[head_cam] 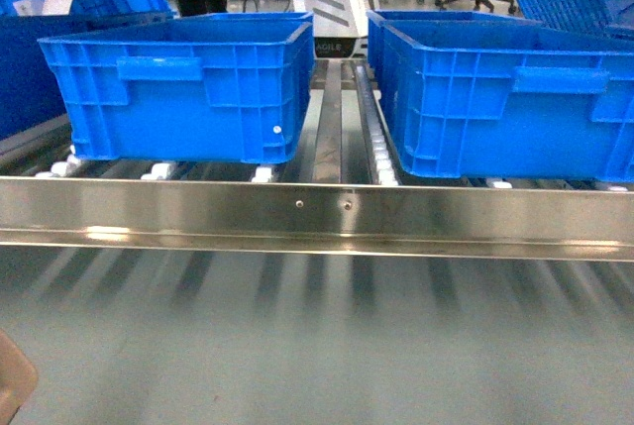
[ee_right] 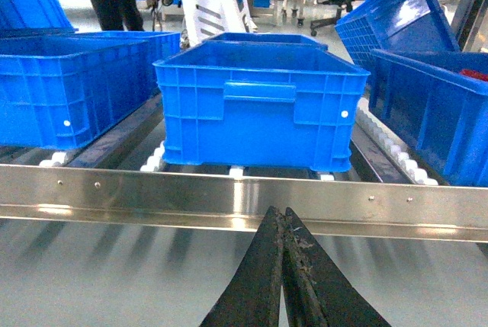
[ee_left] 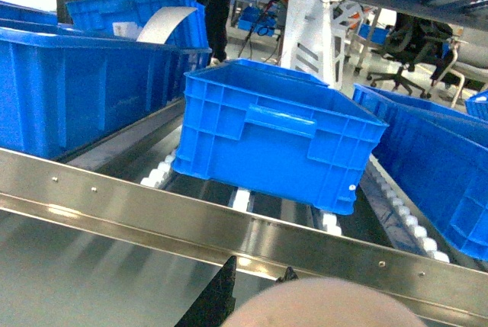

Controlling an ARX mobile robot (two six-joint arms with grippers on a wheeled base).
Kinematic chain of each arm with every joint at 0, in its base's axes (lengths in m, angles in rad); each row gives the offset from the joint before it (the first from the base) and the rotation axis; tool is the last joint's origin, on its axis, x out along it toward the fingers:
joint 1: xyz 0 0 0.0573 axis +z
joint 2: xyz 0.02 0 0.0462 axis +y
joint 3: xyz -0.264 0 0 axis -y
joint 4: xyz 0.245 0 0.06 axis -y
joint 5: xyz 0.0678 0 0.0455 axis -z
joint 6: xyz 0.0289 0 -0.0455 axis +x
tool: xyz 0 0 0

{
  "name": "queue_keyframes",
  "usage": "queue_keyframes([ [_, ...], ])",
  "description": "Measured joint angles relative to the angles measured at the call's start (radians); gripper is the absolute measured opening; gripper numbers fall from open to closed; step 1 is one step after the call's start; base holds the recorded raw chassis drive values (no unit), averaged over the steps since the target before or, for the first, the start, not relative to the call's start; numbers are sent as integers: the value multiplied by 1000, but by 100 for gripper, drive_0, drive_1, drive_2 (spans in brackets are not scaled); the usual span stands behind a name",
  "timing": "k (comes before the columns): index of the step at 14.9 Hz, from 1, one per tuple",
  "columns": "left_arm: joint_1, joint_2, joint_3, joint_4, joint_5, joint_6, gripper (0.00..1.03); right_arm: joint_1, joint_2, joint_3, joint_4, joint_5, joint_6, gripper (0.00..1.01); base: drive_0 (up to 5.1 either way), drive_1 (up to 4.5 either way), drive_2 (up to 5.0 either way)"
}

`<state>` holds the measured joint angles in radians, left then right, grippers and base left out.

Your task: Place part in tray to right shelf

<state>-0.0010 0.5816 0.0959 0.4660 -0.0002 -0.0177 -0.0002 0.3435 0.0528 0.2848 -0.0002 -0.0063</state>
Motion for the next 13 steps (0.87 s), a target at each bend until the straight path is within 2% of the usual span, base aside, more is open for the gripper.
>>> queue_keyframes([
  [2, 0, -71, -26, -40, 0, 0, 12, 0, -50, -13, -31, 0, 0, 2, 0, 0, 0],
  [3, 0, -105, -40, -63, 0, 0, 12, 0, -67, -35, -7, 0, 0, 2, 0, 0, 0],
  [6, 1, -200, -63, -126, 0, 0, 12, 0, -138, -41, -76, 0, 2, 2, 0, 0, 0],
  [7, 1, -215, -81, -106, -3, 0, 12, 0, -154, -41, -97, 0, 3, 2, 0, 0, 0],
  [9, 1, -332, -81, -222, 0, 0, 12, 0, -339, -40, -295, -1, 4, 2, 0, 0, 0],
  [13, 1, -390, -81, -280, 0, 0, 12, 0, -339, -40, -290, 0, 6, 2, 0, 0, 0],
])
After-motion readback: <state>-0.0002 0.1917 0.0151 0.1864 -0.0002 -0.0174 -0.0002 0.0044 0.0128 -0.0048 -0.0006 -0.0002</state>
